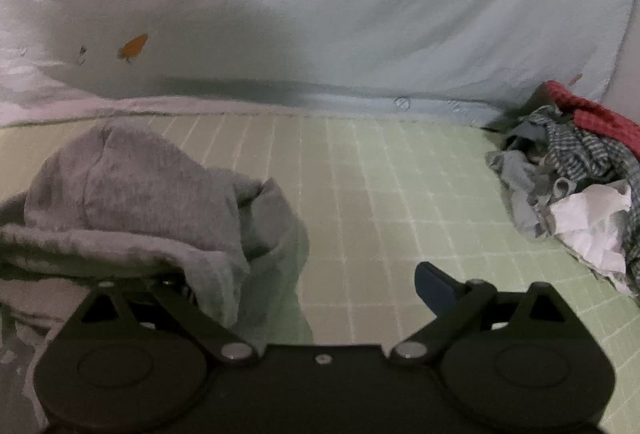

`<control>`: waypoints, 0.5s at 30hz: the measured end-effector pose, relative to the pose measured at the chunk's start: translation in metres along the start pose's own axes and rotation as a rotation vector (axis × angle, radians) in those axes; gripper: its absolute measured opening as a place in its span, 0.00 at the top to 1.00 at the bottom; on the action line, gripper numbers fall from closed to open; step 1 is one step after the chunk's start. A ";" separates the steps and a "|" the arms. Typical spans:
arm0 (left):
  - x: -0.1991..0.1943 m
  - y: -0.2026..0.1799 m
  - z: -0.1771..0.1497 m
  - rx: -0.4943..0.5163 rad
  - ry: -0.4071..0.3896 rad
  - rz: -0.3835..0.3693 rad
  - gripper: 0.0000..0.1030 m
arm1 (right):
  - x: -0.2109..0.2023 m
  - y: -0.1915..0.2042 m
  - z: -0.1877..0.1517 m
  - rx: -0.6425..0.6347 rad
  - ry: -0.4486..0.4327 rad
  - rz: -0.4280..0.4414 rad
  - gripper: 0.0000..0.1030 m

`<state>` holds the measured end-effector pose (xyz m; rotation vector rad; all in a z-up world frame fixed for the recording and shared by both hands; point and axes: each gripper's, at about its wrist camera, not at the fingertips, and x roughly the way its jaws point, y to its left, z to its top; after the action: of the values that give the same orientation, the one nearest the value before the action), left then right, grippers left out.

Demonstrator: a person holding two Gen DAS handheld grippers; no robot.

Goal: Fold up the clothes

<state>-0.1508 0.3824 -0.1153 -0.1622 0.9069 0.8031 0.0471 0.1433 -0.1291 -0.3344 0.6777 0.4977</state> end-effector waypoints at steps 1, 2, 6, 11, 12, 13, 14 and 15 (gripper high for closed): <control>-0.002 0.000 -0.002 0.003 0.006 -0.016 0.00 | -0.001 0.000 -0.001 -0.002 0.002 0.004 0.04; -0.003 0.000 -0.003 0.004 0.010 -0.033 0.00 | -0.003 0.001 -0.003 -0.005 0.005 0.008 0.04; -0.012 0.004 -0.007 -0.034 0.003 -0.100 0.00 | -0.014 0.000 -0.007 0.017 0.004 0.043 0.04; -0.011 0.003 0.000 -0.092 -0.014 -0.126 0.00 | -0.049 -0.010 -0.008 0.139 -0.157 0.076 0.03; -0.009 0.002 0.002 -0.094 -0.016 -0.127 0.00 | -0.052 -0.012 -0.006 0.152 -0.176 0.084 0.02; -0.006 -0.001 0.005 -0.091 -0.018 -0.125 0.00 | -0.055 -0.014 -0.004 0.162 -0.192 0.090 0.01; -0.004 -0.004 0.007 -0.087 -0.019 -0.122 0.00 | -0.052 -0.014 -0.002 0.151 -0.182 0.087 0.01; 0.001 -0.008 0.008 -0.080 -0.013 -0.117 0.00 | -0.045 -0.012 -0.001 0.130 -0.159 0.076 0.01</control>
<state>-0.1396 0.3804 -0.1122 -0.2777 0.8458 0.7314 0.0231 0.1179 -0.0987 -0.1458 0.5669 0.5436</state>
